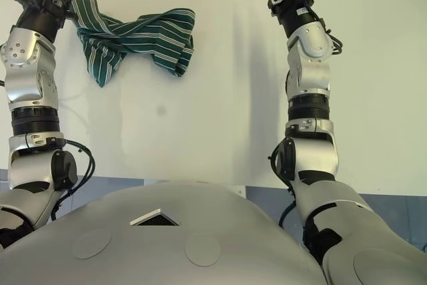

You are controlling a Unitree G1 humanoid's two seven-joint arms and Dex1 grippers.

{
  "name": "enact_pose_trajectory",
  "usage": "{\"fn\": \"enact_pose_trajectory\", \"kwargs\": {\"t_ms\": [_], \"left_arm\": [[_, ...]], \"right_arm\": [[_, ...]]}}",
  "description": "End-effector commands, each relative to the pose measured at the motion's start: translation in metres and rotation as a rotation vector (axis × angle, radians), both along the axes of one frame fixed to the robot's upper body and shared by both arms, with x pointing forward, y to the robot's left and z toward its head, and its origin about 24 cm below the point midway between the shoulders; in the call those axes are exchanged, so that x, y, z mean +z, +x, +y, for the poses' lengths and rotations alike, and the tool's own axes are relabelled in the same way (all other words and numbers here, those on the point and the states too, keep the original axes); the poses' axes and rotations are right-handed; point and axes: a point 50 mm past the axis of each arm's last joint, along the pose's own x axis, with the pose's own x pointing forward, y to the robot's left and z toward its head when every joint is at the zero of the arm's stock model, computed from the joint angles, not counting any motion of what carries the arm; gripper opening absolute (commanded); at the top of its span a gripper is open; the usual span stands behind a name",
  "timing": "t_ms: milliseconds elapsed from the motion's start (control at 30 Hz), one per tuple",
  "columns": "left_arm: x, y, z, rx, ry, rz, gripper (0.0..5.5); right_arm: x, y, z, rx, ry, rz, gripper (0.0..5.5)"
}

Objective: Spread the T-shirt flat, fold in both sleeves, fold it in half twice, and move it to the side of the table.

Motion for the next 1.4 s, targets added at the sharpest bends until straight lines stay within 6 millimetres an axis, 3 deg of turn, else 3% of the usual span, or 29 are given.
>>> {"fn": "enact_pose_trajectory", "kwargs": {"t_ms": [33,767,1100,1267,1400], "left_arm": [[0.001,0.003,0.005,0.006,0.014,0.020,2.15],[-0.005,0.004,0.000,-0.039,-0.023,0.040,2.15],[-0.005,0.005,-0.001,-0.032,-0.035,0.041,2.15],[-0.006,0.004,0.000,-0.029,-0.031,0.045,2.15],[-0.007,0.004,-0.001,-0.031,-0.027,0.049,2.18]], "right_arm": [[-0.004,-0.002,0.011,0.039,0.040,0.030,2.05],[-0.016,-0.007,0.029,0.112,0.110,0.129,2.05],[-0.020,-0.017,0.094,0.347,0.438,0.318,2.05],[-0.039,-0.029,0.108,0.391,0.488,0.511,2.05],[-0.034,-0.036,0.117,0.455,0.578,0.527,1.87]]}}
